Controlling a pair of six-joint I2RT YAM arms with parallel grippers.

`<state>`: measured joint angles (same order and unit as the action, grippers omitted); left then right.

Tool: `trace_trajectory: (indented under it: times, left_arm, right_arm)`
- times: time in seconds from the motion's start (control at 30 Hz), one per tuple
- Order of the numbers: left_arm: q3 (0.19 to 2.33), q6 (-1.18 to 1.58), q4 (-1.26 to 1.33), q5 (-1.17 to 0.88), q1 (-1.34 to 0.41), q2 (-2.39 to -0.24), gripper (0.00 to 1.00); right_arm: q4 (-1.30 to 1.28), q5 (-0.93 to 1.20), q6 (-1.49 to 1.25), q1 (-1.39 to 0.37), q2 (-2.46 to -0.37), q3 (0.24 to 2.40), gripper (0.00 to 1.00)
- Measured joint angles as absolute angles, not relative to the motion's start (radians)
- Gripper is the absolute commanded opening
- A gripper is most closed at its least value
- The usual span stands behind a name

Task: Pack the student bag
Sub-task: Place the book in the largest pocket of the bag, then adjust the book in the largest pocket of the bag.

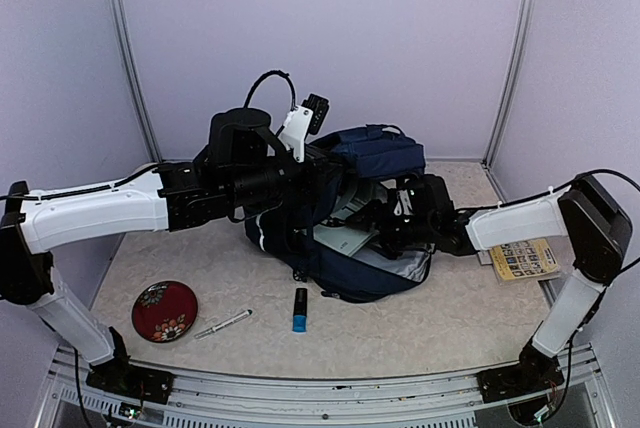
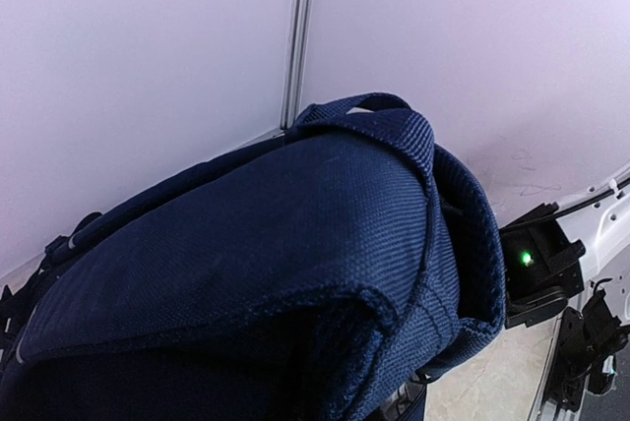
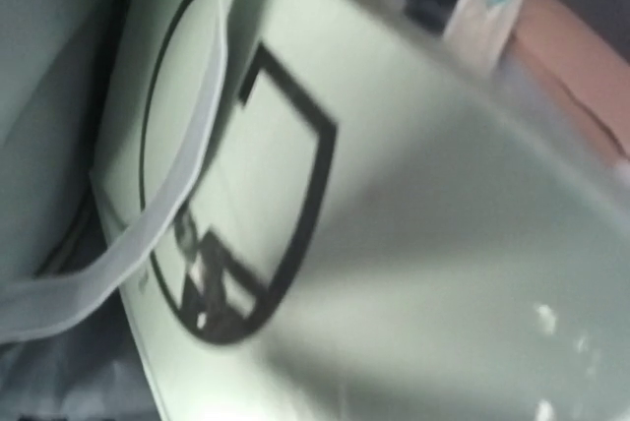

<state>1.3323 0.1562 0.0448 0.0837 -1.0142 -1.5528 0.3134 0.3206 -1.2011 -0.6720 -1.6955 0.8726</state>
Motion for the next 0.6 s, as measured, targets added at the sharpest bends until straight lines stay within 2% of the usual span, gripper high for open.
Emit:
trace_trajectory:
  times: [0.1, 0.23, 0.33, 0.47, 0.6]
  left_arm:
    - [1.327, 0.157, 0.046, 0.081, -1.012, -1.547, 0.0]
    - [1.324, 0.157, 0.047, 0.075, -1.012, -1.546, 0.0]
    - [1.324, 0.157, 0.047, 0.072, -1.011, -1.546, 0.0]
    - [1.323, 0.157, 0.047, 0.067, -1.011, -1.546, 0.0]
    - [1.322, 0.157, 0.047, 0.057, -1.011, -1.546, 0.0]
  right_arm:
    - [0.266, 0.322, -1.168, -0.672, -1.652, 0.855, 0.74]
    - [0.218, 0.322, -1.142, -0.673, -1.591, 0.816, 0.52]
    - [0.207, 0.322, -1.134, -0.675, -1.564, 0.79, 0.38]
    - [0.216, 0.325, -1.135, -0.68, -1.581, 0.791, 0.35]
    - [0.216, 0.334, -1.127, -0.68, -1.666, 0.855, 0.27]
